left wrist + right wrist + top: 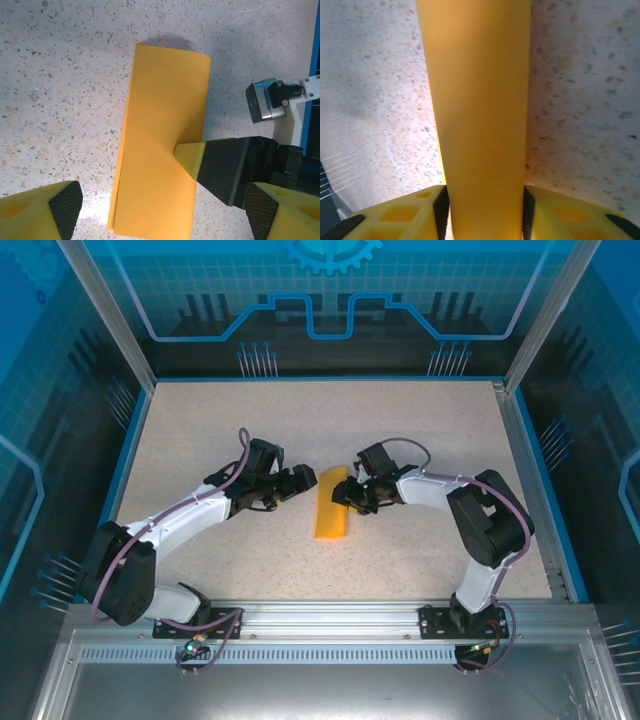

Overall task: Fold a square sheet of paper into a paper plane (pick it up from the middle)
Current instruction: Fold the square sheet of paper in half at the center of the table.

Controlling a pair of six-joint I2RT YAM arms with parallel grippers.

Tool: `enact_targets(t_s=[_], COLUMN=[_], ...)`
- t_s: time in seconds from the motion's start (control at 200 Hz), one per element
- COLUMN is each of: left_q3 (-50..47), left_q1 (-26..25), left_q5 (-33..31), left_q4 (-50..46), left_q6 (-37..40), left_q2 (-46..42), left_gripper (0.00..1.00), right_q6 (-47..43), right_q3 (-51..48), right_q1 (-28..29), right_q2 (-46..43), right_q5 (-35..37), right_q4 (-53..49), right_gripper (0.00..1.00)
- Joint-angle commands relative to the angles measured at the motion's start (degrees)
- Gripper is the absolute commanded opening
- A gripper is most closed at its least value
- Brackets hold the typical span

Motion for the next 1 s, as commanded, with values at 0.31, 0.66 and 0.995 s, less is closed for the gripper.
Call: enact_targets(t_s=[0.31, 0.66, 0.995], left_q3=[-0.9, -0.9, -0.5], left_q1=[0.2, 0.2, 0.2], left_q5=[1.4, 1.8, 1.3], left_q4=[0.1, 0.2, -0.4], left_q6=[0.4, 0.8, 0.9], left_q2=[1.6, 2.0, 1.9], left_gripper=[0.88, 0.88, 0.88], right_q6=[-2.3, -6.2, -7.7], right_q3=[2.8, 4.7, 8.2], right_q1=[1.2, 1.0, 1.4], right_q2=[1.8, 3.8, 6.7], right_q5=[6.8, 5.2, 8.9], right_q4=[-7.5, -10.6, -18.1], right_gripper=[0.51, 0.52, 0.53])
